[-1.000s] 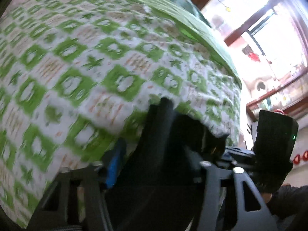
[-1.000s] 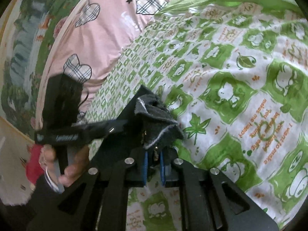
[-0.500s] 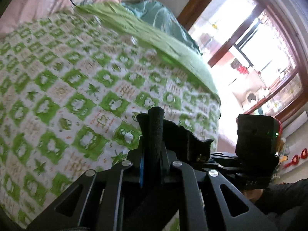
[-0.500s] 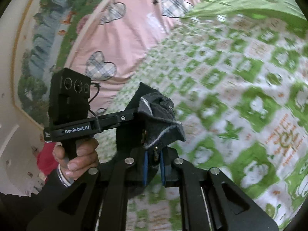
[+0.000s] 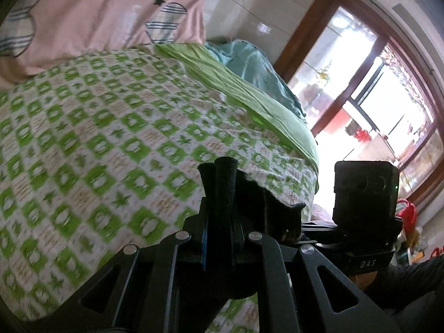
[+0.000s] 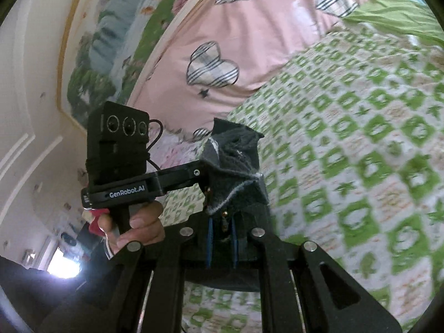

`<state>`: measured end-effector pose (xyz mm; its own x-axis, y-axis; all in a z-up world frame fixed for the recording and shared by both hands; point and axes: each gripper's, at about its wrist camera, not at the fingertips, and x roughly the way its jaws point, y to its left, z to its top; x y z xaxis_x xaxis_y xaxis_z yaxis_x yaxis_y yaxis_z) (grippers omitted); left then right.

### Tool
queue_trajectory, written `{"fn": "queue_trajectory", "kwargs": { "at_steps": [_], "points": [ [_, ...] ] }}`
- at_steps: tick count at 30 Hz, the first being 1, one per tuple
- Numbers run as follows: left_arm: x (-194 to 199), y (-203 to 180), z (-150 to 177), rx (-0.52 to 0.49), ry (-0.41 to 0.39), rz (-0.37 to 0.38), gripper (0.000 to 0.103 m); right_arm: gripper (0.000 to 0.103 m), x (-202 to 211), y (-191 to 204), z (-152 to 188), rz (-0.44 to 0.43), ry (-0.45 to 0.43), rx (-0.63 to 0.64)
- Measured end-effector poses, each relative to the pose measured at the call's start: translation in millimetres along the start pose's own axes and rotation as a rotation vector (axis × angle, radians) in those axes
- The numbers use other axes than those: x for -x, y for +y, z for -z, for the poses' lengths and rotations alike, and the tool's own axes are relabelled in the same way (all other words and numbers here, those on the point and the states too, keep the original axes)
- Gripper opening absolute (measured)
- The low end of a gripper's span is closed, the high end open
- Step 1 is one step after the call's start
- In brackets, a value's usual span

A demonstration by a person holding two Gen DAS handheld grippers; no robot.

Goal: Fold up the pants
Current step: 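Lift the hem with both grippers and fold it over the pants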

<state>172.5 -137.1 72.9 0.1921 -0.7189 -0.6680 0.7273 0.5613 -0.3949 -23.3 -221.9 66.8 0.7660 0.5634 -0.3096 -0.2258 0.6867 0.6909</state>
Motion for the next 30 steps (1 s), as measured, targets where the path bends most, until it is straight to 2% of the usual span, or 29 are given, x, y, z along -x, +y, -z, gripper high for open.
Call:
{"fn": "queue_trajectory", "kwargs": {
  "at_steps": [8, 18, 24, 26, 30],
  "points": [
    [30, 29, 44, 0.094, -0.048, -0.046, 0.010, 0.013, -36, 10, 20, -0.038, 0.083, 0.011],
    [42, 71, 92, 0.223, -0.052, -0.119, 0.010, 0.015, -84, 15, 47, 0.004, 0.182, 0.045],
    [44, 88, 116, 0.305, -0.061, -0.126, 0.010, 0.015, -98, 18, 57, 0.034, 0.229, 0.077],
    [45, 92, 121, 0.323, -0.066, -0.129, 0.011, 0.017, -100, 20, 59, 0.036, 0.241, 0.084],
    [48, 99, 133, 0.363, -0.070, -0.140, 0.015, 0.030, -106, 25, 62, 0.027, 0.263, 0.104]
  ]
}}
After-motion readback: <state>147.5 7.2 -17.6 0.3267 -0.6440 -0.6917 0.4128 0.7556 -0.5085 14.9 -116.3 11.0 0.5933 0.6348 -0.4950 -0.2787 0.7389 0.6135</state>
